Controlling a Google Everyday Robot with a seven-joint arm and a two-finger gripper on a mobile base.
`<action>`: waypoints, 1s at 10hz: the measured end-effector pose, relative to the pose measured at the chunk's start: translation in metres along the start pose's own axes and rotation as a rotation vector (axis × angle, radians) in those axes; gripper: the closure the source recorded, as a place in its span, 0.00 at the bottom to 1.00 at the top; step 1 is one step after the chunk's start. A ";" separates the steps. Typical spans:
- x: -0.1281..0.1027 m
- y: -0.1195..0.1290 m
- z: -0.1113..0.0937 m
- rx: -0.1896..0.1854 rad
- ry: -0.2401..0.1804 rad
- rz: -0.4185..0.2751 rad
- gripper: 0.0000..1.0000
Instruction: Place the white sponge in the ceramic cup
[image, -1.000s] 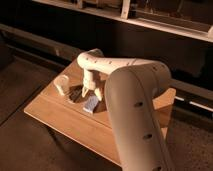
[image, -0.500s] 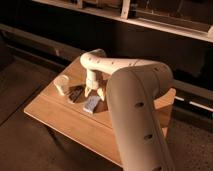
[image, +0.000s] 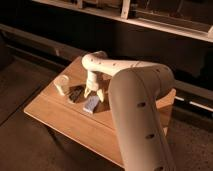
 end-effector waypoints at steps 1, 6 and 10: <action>0.000 0.001 0.001 -0.004 -0.001 -0.005 0.41; 0.000 0.001 0.001 0.004 -0.031 -0.028 0.93; -0.001 0.001 -0.017 0.025 -0.090 -0.043 1.00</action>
